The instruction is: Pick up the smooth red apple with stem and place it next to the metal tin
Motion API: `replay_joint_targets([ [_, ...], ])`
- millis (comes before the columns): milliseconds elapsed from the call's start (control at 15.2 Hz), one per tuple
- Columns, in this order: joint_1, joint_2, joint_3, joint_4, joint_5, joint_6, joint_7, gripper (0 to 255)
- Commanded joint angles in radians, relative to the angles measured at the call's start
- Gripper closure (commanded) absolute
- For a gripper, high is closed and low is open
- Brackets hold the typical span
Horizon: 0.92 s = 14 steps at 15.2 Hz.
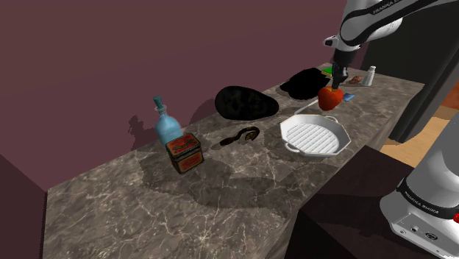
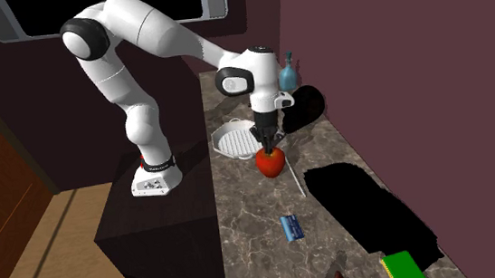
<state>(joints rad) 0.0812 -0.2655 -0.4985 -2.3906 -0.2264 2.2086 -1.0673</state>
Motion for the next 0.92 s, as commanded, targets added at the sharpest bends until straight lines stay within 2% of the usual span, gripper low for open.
replay_joint_targets([
  [0, -0.001, -0.016, 0.004, 0.015, -0.003, -0.03, 0.001, 255],
  [858, 0.0, -0.077, 0.034, 0.142, -0.003, -0.215, 0.001, 255],
])
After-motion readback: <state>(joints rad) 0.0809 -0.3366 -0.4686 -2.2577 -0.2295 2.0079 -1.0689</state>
